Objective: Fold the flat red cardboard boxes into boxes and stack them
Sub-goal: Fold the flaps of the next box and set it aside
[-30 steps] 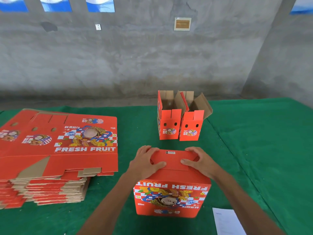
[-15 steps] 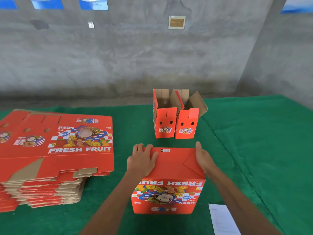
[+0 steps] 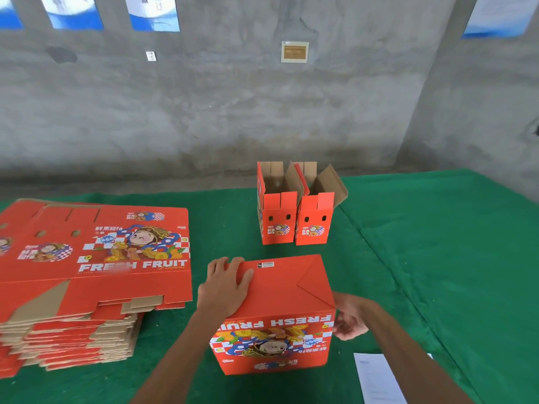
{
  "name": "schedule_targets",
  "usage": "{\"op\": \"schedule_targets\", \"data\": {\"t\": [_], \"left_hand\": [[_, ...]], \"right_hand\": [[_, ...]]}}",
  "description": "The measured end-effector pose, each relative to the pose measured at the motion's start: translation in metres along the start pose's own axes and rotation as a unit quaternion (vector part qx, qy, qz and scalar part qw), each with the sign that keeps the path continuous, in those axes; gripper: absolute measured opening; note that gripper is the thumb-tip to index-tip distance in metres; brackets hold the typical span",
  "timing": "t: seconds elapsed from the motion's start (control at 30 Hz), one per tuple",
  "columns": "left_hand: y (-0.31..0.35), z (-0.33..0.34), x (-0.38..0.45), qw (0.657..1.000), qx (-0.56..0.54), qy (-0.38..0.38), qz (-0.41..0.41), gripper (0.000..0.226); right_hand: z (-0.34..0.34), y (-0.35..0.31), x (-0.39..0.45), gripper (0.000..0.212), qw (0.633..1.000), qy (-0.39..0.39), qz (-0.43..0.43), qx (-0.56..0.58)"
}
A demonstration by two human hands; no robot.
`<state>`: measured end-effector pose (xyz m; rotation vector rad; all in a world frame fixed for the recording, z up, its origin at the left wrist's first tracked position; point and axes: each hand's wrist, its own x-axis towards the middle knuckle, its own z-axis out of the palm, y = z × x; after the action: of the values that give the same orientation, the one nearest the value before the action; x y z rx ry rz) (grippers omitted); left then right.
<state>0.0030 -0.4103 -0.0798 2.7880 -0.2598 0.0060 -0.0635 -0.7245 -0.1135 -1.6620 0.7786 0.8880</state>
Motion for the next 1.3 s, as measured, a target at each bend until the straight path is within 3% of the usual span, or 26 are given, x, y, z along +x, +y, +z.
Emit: {"op": "schedule_targets", "data": {"t": [0.2, 0.37, 0.5, 0.6, 0.67, 0.73, 0.8, 0.93, 1.03, 1.3], "left_hand": [[-0.032, -0.011, -0.008, 0.998, -0.059, 0.031, -0.012, 0.052], [-0.052, -0.020, -0.020, 0.988, -0.133, 0.077, -0.004, 0.049], [-0.065, -0.026, -0.028, 0.957, -0.257, 0.131, 0.030, 0.032], [-0.074, -0.040, -0.020, 0.941, -0.309, 0.119, 0.076, 0.039], [-0.083, -0.047, -0.010, 0.958, -0.247, 0.116, 0.082, 0.039], [-0.098, -0.055, 0.001, 0.988, -0.096, 0.111, 0.044, 0.042], [-0.119, -0.067, 0.010, 0.997, 0.035, 0.052, -0.041, 0.058], [-0.171, -0.093, 0.021, 0.978, 0.145, -0.026, -0.146, 0.088], [-0.204, -0.105, 0.023, 0.966, 0.162, -0.048, -0.194, 0.107], [-0.271, -0.124, 0.050, 0.963, 0.180, -0.024, -0.200, 0.103]], "right_hand": [[0.003, -0.021, -0.032, 0.048, 0.993, -0.075, -0.078, 0.047], [0.020, -0.041, -0.051, 0.077, 0.986, -0.124, -0.095, 0.055], [0.028, -0.061, -0.078, 0.079, 0.977, -0.079, -0.196, 0.017], [0.030, -0.079, -0.106, 0.085, 0.945, -0.015, -0.326, -0.016], [0.040, -0.087, -0.118, 0.072, 0.903, 0.056, -0.415, -0.103], [0.057, -0.090, -0.115, 0.060, 0.825, 0.170, -0.481, -0.244], [0.079, -0.090, -0.099, 0.062, 0.758, 0.266, -0.484, -0.347], [0.129, -0.088, -0.048, 0.058, 0.694, 0.319, -0.466, -0.446], [0.159, -0.091, -0.005, 0.064, 0.695, 0.313, -0.418, -0.495], [0.206, -0.127, 0.090, 0.080, 0.719, 0.307, -0.370, -0.502]]}}
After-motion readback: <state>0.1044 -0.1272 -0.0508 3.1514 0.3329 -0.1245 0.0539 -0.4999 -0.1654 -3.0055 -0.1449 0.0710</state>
